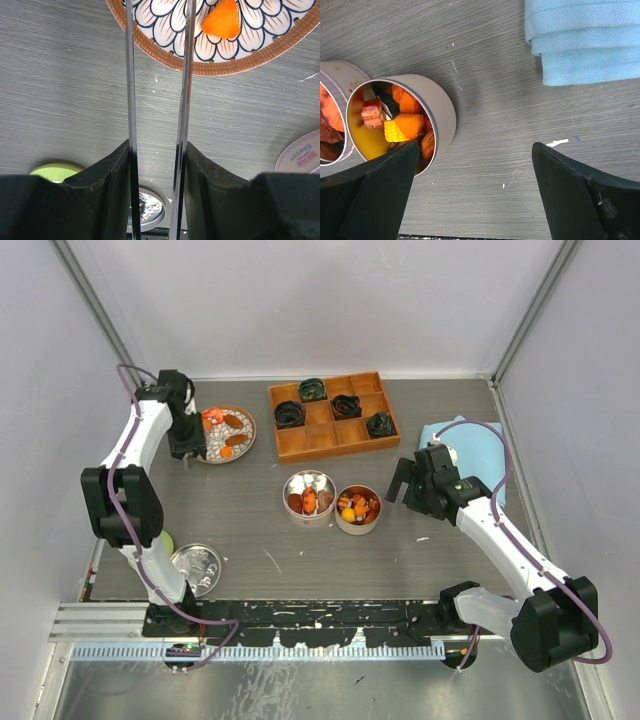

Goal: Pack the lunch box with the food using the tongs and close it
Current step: Pick up the fake food from the plate.

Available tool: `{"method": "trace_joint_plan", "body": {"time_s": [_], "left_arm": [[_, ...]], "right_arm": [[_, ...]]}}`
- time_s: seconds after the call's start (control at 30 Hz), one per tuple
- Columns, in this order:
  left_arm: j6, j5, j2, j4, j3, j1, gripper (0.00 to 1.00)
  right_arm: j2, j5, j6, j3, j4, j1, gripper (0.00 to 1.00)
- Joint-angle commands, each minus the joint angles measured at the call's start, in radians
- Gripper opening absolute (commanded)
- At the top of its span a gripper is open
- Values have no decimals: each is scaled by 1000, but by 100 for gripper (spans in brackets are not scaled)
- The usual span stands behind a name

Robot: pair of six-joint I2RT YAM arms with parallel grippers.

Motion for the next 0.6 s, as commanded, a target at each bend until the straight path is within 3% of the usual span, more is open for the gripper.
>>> {"method": "trace_joint_plan", "body": {"time_s": [0.0, 0.33, 0.57], "left_arm": [[41, -11, 27, 30, 27, 5, 41], [66, 12, 44, 60, -3, 4, 38], [72, 29, 40, 71, -32, 4, 28]], "right_arm": [[-11, 2, -12, 15, 37, -4, 100], [-12, 3, -14, 11, 37, -4, 100], [-16, 8, -15, 12, 32, -5, 100]]}}
